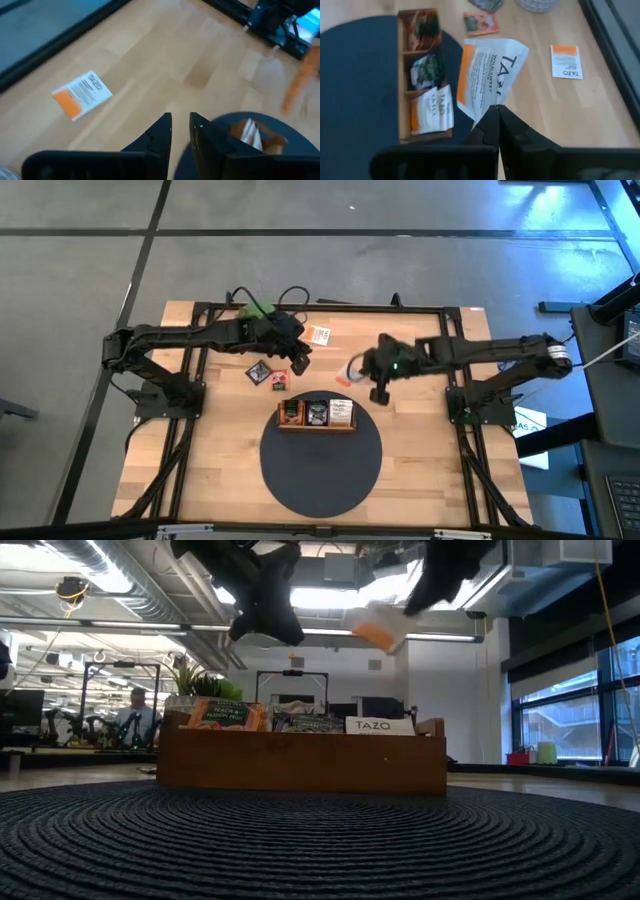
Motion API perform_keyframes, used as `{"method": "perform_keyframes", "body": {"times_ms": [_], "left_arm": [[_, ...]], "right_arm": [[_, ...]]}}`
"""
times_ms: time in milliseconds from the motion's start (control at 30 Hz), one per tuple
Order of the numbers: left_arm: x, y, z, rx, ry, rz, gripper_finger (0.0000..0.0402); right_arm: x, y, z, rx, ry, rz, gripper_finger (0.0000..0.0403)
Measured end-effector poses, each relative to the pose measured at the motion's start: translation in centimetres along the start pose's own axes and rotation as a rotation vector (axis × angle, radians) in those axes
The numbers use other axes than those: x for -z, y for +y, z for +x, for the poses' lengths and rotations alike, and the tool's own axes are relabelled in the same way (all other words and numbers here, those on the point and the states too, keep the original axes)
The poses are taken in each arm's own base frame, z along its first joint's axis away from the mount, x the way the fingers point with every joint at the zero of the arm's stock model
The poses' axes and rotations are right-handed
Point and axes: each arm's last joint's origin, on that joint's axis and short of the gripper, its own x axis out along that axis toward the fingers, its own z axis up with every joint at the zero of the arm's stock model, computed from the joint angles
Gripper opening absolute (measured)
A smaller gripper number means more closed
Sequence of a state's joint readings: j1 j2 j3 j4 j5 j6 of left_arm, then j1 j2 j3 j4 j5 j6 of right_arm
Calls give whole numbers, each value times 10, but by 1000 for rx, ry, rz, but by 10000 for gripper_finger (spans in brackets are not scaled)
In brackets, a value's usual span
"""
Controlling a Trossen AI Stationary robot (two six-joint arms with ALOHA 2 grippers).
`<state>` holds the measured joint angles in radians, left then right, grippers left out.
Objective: Pick & Place Tea
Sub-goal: Put the right white tea bag into the right slot of the wooden organizer
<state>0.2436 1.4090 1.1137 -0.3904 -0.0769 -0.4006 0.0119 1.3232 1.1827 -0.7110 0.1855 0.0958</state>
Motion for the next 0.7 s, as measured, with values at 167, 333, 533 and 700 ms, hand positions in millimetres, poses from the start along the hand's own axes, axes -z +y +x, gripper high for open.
{"method": "perform_keyframes", "body": {"times_ms": [167,333,533,700], "left_arm": [[11,-14,-2,23,59,15,63],[23,-29,-5,44,108,60,66],[35,-46,-9,80,148,105,66],[41,-57,-12,96,150,134,64]], "right_arm": [[-6,36,7,24,84,-96,0],[-7,66,30,7,192,-122,0],[-4,99,60,1,327,-183,0],[0,113,79,99,383,-258,0]]}}
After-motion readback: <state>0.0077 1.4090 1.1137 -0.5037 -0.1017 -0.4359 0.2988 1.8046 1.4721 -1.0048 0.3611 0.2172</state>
